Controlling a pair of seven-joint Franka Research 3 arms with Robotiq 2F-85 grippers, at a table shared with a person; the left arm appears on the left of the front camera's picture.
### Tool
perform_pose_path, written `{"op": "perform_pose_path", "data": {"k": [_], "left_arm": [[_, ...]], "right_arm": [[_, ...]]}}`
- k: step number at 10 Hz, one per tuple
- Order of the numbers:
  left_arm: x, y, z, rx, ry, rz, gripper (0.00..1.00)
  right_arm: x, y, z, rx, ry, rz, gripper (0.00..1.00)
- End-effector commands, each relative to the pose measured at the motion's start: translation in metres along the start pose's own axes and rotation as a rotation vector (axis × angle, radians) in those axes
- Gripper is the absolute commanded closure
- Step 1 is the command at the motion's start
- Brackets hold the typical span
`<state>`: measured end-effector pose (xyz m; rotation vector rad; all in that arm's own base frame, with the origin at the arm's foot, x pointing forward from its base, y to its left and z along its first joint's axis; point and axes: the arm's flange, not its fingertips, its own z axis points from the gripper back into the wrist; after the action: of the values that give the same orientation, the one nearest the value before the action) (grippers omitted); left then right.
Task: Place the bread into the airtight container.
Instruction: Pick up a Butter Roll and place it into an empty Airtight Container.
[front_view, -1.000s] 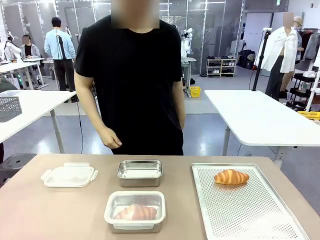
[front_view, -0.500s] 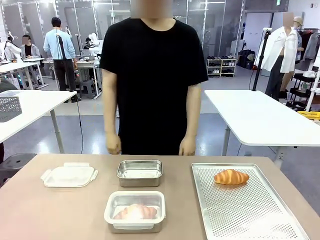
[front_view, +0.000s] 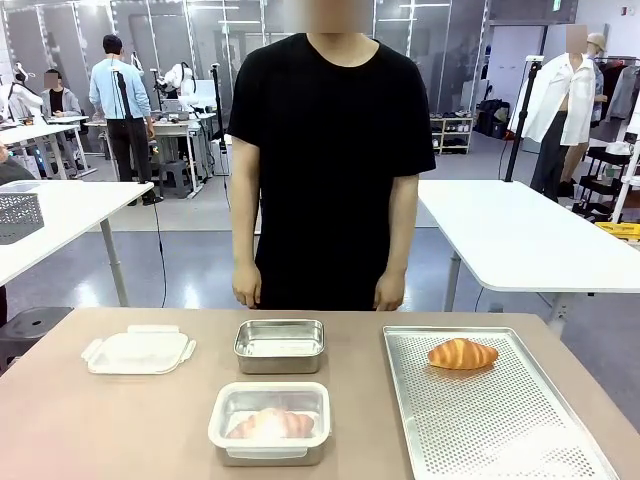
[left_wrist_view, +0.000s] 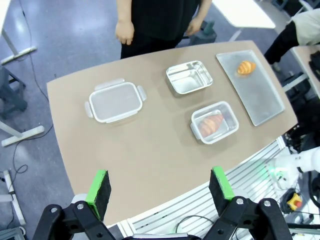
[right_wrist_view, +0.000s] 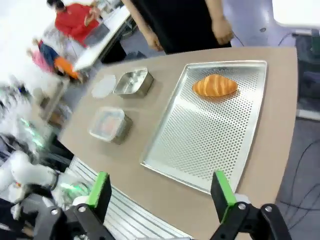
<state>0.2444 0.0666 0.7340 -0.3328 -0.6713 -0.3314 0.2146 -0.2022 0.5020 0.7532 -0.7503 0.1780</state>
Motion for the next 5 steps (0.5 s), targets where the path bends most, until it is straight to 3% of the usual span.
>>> {"op": "perform_pose_path", "data": {"k": [1,2,5], "left_arm": [[0.001,0.0,0.001,0.0,0.002,-0.011,0.0],[0.001,0.0,0.001,0.0,0.002,-0.011,0.0],[0.001,0.0,0.001,0.0,0.002,-0.011,0.0]], "right_arm": [[0.049,0.023,-0.009,-0.111,0.201,0.293,0.0],[0.081,0.037,-0.028,-0.115,0.362,0.428,0.0],[0.144,0.057,-0.097,-0.131,0.636,0.765,0.0]]}}
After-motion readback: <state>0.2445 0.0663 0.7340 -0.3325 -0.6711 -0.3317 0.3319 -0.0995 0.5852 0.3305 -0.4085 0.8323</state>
